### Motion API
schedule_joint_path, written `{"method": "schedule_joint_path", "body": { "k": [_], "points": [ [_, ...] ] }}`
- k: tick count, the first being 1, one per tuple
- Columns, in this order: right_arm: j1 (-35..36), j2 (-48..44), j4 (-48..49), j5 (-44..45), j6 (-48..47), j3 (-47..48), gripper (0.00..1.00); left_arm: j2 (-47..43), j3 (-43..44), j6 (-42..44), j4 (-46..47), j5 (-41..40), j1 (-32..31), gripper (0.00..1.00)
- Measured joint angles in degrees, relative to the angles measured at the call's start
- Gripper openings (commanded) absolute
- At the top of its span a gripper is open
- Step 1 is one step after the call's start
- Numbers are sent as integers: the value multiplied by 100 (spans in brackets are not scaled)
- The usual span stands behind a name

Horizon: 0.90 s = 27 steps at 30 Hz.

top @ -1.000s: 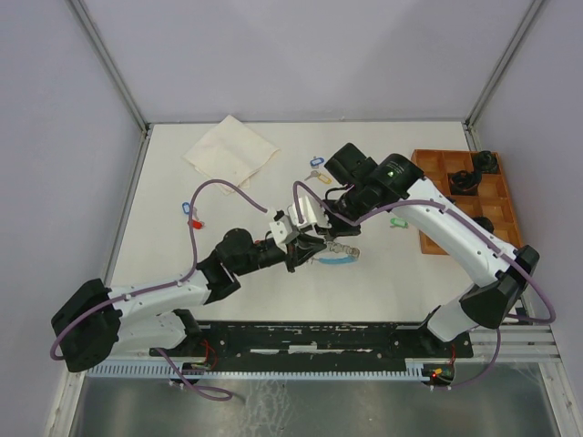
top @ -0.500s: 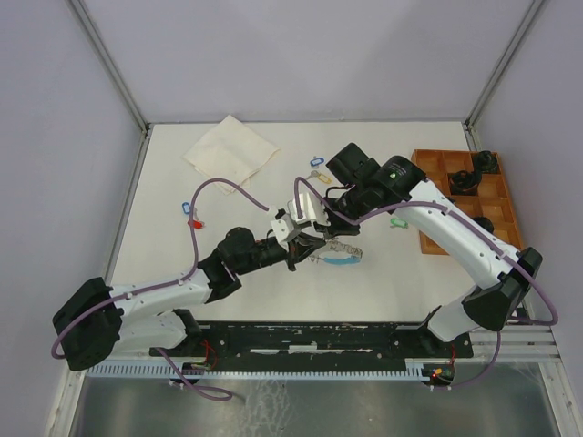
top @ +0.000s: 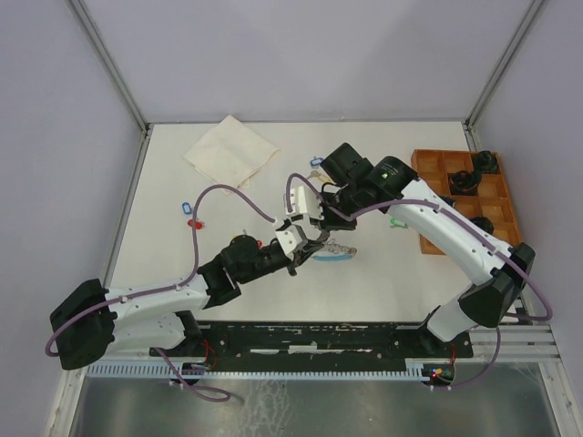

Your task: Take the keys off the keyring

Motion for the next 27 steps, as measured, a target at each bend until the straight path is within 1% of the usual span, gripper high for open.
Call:
{"method": "schedule_joint_path", "body": {
  "k": [3,7,10,14,16,19,22,27],
  "points": [
    [-4,177,13,293,59,0,0,-13,-13,219,-146,-184,-122,3],
    [-17,339,15,448,122,0,1,-55,-50,354,-199,-365,-157,3],
    [-59,422,17,439,155,0,1,-103,-63,417,-173,-404,-184,3],
    [-295,433,35,162,232,0,1,-195,-157,463,-140,-527,-186,3],
    [-590,433,120,-146,326,-2,1,-197,-195,463,-140,-625,-188,3],
    [-1239,426,501,-723,608,-144,1,-197,-254,457,-140,-817,-168,3],
    [-1934,426,1064,-1130,1012,-590,1,-197,-299,372,-133,-935,-44,3],
    [-2892,481,1781,-1436,1718,-1333,1,-199,-326,-192,-153,-1047,433,3]
  ]
}}
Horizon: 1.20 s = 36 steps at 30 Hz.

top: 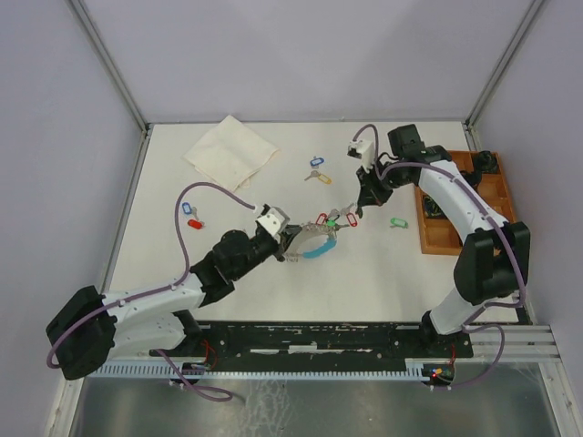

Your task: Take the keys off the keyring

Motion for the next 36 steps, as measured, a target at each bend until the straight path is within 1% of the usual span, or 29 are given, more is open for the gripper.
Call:
{"method": "schedule_joint_path", "body": {
  "k": [2,7,11,17,19,25,27,31,34,36],
  "points": [
    [-361,166,192,-44,225,-83,0,7,17,-382,-70,-39,334,3],
    [-857,656,494,87,428,-129,1,295,428,-1185,-367,-42,1071,3],
    [-988,990,529,339,444,-133,1,562,748,-1803,-398,11,1690,3],
    [-1012,1228,610,627,444,-133,2,1082,1003,-2616,-417,251,2634,3],
    [-1025,1252,680,723,448,-133,8,1279,1071,-2798,-424,302,2861,3],
    [-1147,1255,1106,944,616,-273,39,1928,1416,-3206,-660,348,3237,3],
    [-1200,1250,1202,957,710,-315,46,2111,1556,-3287,-706,332,3316,3],
    [-1292,946,1486,870,846,-610,55,2522,1888,-3471,-748,164,3506,3],
    [-1355,382,1589,675,922,-809,60,2903,2159,-3550,-861,-50,3659,3],
    [-1366,-11,1692,522,953,-839,62,3154,2365,-3567,-1036,-144,3727,9]
  ]
}}
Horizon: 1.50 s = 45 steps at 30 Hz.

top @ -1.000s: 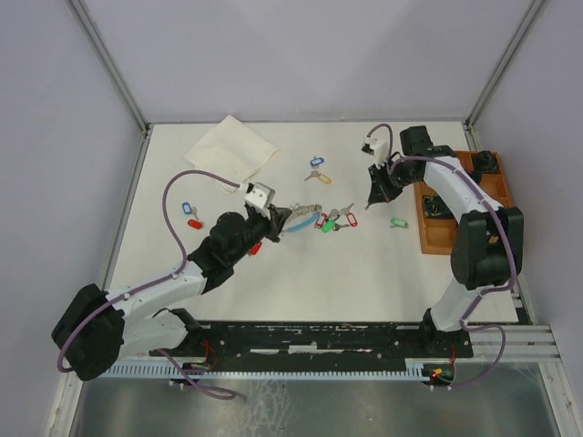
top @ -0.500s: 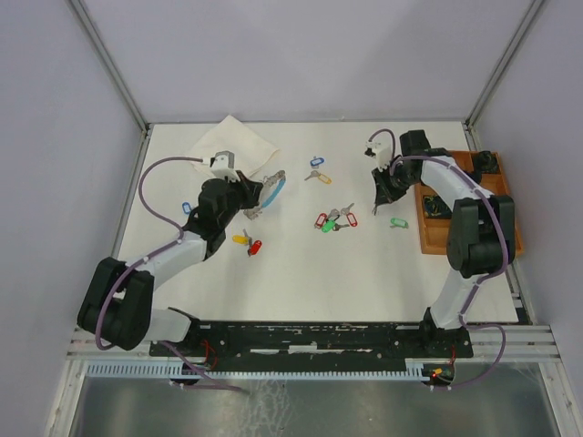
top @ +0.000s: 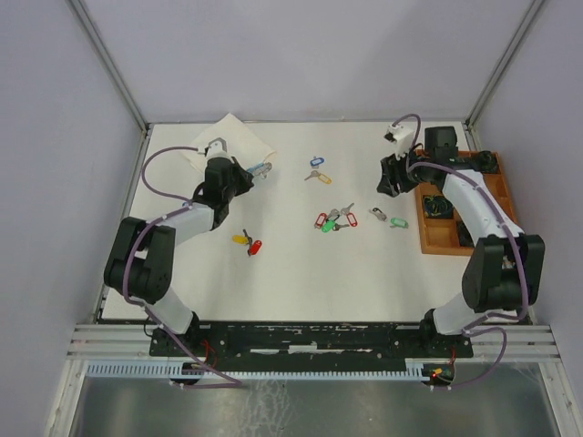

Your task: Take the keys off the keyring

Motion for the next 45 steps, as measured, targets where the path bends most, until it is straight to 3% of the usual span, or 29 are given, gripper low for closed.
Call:
{"method": "schedule_joint_path", "body": {
  "k": [6,11,15,19,21,30,37,45],
  "points": [
    [-9,-1054,334,-584,98,-70,65,382,299,-42,-446,240,55,42],
    [-9,-1263,354,-977,142,-92,67,181,223,-48,-525,667,55,60],
    [-9,-1281,267,-1228,133,-92,74,-708,-179,-42,-605,896,55,67],
    [-9,-1484,68,-1381,59,-90,96,-1956,-498,-37,-612,1187,55,89],
    [-15,-1759,-22,-1379,35,-76,100,-2579,-590,-39,-566,1314,55,99],
    [-146,-2262,-50,-767,1342,1088,100,-4848,-446,-101,-907,1495,55,99],
    [-181,-2417,-81,-675,2063,1471,100,-5154,339,11,-1812,1665,55,99],
    [-188,-2557,-323,-376,2802,1845,100,-5230,577,116,-2433,1853,55,99]
  ]
}}
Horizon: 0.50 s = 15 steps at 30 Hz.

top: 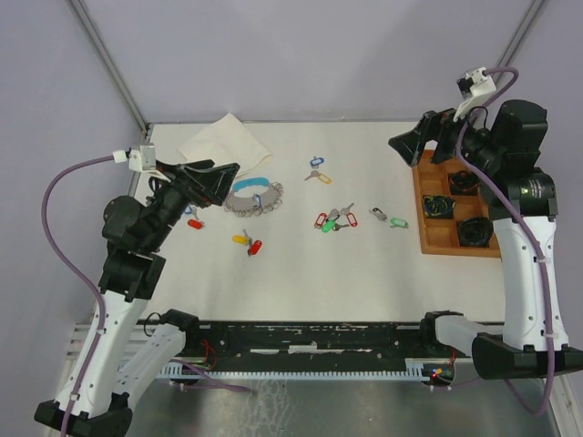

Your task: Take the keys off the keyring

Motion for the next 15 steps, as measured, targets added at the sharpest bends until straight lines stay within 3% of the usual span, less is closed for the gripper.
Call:
{"method": "schedule_joint_path", "body": {
  "k": [8,15],
  "points": [
    [-109,-175,2,-74,282,26,100,-227,0,0,-317,96,0,99],
    [-216,-372,385,-433,614,-557,100,-485,-76,0,-232,352,0,99]
  ]
}}
